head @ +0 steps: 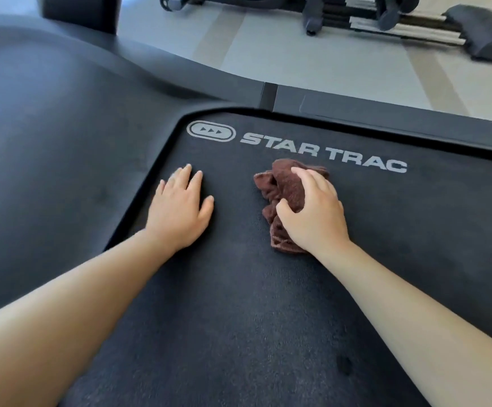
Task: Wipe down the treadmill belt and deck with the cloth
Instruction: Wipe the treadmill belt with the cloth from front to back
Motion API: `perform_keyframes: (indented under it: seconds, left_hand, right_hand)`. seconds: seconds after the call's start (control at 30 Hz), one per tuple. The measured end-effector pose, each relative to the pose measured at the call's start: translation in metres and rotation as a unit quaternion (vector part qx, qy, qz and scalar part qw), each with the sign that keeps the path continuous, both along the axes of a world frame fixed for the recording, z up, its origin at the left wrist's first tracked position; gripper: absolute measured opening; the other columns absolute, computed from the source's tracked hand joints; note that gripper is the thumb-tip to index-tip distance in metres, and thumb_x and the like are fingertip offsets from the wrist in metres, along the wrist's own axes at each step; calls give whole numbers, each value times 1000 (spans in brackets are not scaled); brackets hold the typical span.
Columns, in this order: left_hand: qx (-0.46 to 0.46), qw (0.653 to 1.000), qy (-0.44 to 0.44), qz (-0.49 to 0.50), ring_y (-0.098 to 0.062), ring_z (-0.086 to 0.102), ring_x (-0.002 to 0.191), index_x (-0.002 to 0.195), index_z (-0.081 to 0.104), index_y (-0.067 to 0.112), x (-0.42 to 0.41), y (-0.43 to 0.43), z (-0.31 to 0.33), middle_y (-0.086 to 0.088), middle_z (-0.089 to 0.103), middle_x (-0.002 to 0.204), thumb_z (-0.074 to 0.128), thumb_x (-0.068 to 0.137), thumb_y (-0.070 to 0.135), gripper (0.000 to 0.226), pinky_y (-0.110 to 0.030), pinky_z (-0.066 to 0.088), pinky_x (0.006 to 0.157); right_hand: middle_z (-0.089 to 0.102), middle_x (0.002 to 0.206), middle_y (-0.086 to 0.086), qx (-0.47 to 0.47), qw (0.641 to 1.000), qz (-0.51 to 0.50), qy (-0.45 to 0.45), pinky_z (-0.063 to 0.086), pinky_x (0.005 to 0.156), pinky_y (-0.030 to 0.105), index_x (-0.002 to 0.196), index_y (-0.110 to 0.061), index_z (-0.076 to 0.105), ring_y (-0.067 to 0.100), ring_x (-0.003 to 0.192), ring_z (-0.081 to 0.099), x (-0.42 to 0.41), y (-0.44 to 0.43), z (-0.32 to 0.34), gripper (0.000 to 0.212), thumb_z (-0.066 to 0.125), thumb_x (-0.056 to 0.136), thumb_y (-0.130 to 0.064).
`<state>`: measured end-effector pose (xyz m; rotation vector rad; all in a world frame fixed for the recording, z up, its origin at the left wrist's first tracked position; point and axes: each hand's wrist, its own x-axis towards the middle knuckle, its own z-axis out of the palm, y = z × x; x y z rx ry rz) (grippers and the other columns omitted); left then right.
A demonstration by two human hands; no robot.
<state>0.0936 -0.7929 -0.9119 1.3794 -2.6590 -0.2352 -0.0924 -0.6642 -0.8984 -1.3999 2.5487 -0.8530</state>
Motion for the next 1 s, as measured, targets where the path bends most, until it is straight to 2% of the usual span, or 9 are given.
perform_keyframes:
  seconds: [0.07, 0.17, 0.37, 0.67, 0.87, 1.0]
  left_hand:
    - [17, 998, 29, 48, -26, 11, 144, 144, 29, 10, -14, 10, -6, -13, 18, 155, 39, 93, 45, 63, -47, 8, 114]
    - [2, 995, 56, 86, -24, 13, 143, 143, 32, 15, -20, 9, -10, -10, 21, 154, 39, 91, 47, 61, -48, 8, 114]
    - [-35, 992, 72, 96, -22, 20, 139, 139, 38, 18, -22, 10, -15, -6, 30, 150, 40, 88, 47, 59, -47, 11, 114]
    - [-42, 991, 75, 98, -18, 20, 138, 138, 39, 22, -22, 8, -17, -2, 32, 148, 40, 86, 49, 58, -46, 12, 113]
    - [-27, 993, 64, 97, -18, 17, 139, 140, 37, 22, -20, 10, -16, -3, 28, 150, 35, 86, 51, 61, -47, 10, 113]
    - [-11, 993, 63, 95, -20, 16, 141, 141, 36, 21, -21, 11, -12, -5, 27, 152, 37, 88, 48, 59, -47, 9, 114]
  right_hand:
    - [41, 144, -4, -5, 1000, -6, 1, 30, 106, 41, 137, -25, 44, 20, 134, 32, -1, -5, -2, 57, 57, 83, -36]
    - [43, 141, -3, -13, 1000, -12, 5, 31, 104, 42, 136, -23, 45, 21, 132, 34, -2, -23, -4, 56, 57, 82, -35]
    - [46, 137, -2, -29, 1000, -3, 8, 32, 104, 43, 134, -23, 46, 22, 129, 36, -17, -72, -5, 55, 57, 82, -37]
    - [47, 136, 0, 12, 999, 30, -3, 35, 104, 41, 133, -26, 45, 24, 128, 38, -45, -149, 5, 54, 55, 82, -41]
    - [48, 139, 1, 21, 997, 68, -1, 34, 106, 40, 136, -25, 45, 26, 129, 38, -38, -92, 6, 57, 57, 83, -38]
    - [46, 142, -2, 34, 992, 117, 7, 34, 107, 46, 136, -24, 45, 26, 131, 37, -15, -15, 10, 57, 58, 82, -36]
